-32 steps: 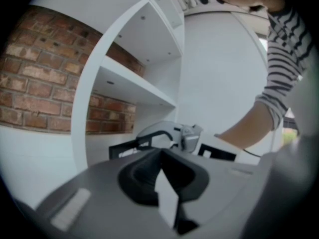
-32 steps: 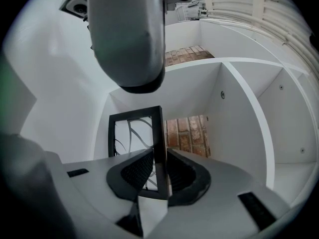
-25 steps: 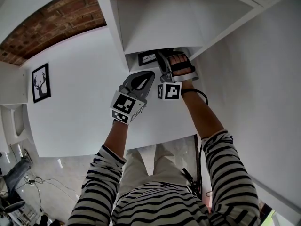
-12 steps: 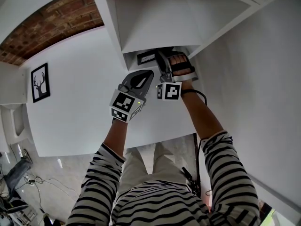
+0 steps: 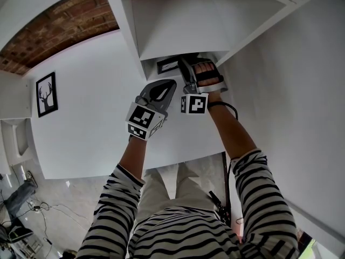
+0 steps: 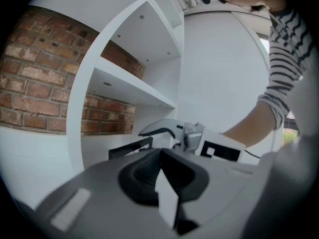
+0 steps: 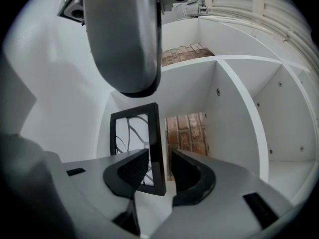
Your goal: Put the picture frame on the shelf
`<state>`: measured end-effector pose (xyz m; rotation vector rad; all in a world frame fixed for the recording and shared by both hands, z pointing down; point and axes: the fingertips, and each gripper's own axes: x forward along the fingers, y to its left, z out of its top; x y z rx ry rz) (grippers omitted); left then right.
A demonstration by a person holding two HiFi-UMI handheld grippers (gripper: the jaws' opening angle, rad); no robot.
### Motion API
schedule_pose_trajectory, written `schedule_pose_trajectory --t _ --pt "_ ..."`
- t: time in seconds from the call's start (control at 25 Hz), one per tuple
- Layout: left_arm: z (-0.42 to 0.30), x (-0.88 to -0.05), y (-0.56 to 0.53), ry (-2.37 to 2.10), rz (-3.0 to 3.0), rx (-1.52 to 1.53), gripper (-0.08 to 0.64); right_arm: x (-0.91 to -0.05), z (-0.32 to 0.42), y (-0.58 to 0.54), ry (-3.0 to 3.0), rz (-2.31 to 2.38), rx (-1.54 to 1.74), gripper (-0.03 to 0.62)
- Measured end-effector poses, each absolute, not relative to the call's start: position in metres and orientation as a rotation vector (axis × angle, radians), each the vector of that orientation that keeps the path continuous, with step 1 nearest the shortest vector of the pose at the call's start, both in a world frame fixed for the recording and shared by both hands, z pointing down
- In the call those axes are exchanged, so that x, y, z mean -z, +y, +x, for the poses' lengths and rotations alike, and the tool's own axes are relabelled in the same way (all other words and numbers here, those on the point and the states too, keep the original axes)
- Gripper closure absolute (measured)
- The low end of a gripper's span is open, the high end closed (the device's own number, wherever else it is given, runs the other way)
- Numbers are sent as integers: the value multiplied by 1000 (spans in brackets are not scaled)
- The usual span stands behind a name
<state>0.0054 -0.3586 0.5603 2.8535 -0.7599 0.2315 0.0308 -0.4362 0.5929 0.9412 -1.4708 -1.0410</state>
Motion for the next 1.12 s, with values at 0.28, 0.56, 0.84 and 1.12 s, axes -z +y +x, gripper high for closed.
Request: schedule_pose_trajectory --t 0.28,0.56,0.84,1.12 --pt "4 -560 -359 -768 2845 -225 552 -583 30 -428 -1526 1007 987 463" --pt "-3 -553 -354 -802 2800 -184 552 -570 39 -400 -1693 1216 728 463" --pt "-18 -532 -349 -868 2719 -90 552 -555 37 -365 -1944 1385 348 465" --pt "-27 -486 -334 -875 2689 37 552 -491 25 -331 -2386 1536 0 467"
